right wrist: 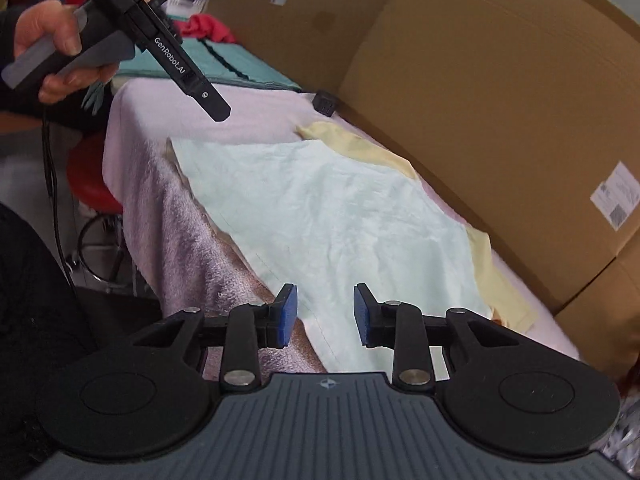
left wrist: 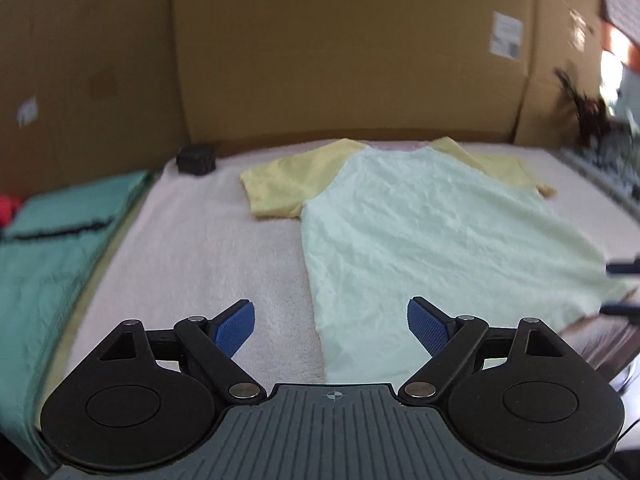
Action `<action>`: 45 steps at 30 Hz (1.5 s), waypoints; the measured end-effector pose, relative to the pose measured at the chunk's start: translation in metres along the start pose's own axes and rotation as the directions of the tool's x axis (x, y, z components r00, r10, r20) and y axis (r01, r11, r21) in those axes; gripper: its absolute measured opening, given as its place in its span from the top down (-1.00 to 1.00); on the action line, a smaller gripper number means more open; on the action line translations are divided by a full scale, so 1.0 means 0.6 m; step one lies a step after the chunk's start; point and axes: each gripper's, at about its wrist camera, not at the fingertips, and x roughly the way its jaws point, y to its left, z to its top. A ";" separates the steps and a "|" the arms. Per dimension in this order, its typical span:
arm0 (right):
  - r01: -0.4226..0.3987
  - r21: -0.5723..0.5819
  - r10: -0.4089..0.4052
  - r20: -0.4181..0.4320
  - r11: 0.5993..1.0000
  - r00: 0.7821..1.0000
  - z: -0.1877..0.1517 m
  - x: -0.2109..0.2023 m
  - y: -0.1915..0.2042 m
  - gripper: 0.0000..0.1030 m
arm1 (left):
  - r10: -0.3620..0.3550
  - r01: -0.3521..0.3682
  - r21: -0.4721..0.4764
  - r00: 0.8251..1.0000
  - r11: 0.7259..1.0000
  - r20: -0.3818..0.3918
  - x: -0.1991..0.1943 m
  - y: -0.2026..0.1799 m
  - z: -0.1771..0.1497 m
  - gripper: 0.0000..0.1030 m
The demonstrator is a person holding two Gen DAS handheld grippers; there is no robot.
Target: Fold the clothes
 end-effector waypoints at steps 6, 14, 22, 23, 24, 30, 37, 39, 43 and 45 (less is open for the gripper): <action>0.031 -0.074 -0.035 -0.047 0.997 0.998 -0.013 -0.005 0.002 0.35 | 0.007 -0.051 0.378 0.993 0.924 0.116 -0.016 -0.100 -0.025 -0.82; 0.032 -0.229 -0.054 -0.091 0.973 0.994 -0.023 0.007 0.018 0.35 | -0.055 0.030 0.329 0.996 0.944 0.065 0.003 -0.092 0.001 -0.82; 0.052 0.116 -0.044 -0.072 0.992 0.996 0.010 0.037 -0.114 0.29 | -0.097 0.081 0.213 0.993 0.974 0.068 0.029 -0.063 0.056 -0.82; 0.034 0.220 -0.018 -0.076 0.975 0.997 0.012 0.047 -0.142 0.27 | -0.119 0.108 0.180 0.992 0.978 0.048 0.040 -0.059 0.065 -0.84; 0.006 0.351 0.024 -0.080 0.936 0.996 0.009 0.060 -0.173 0.18 | -0.157 0.154 0.135 0.987 0.979 0.016 0.055 -0.054 0.073 -0.85; -0.061 0.946 0.210 -0.008 0.319 0.978 -0.094 0.141 -0.371 -0.04 | -0.285 0.296 0.050 0.945 0.954 -0.159 0.128 -0.058 0.059 -0.85; -0.062 0.977 0.223 0.109 -0.205 0.969 -0.228 0.217 -0.453 0.04 | -0.309 0.324 0.046 0.928 0.945 -0.209 0.142 -0.055 0.027 -0.90; -0.038 0.968 0.203 0.090 -0.247 0.975 -0.240 0.233 -0.458 0.06 | -0.310 0.326 0.042 0.927 0.945 -0.210 0.143 -0.054 0.027 -0.92; -0.028 0.976 0.136 0.058 -0.216 0.989 -0.239 0.248 -0.473 0.95 | -0.310 0.326 0.046 0.927 0.944 -0.212 0.144 -0.054 0.029 -0.94; 0.002 0.988 0.098 0.013 -0.155 0.995 -0.233 0.249 -0.482 0.95 | -0.310 0.326 0.046 0.927 0.944 -0.212 0.144 -0.054 0.029 -0.95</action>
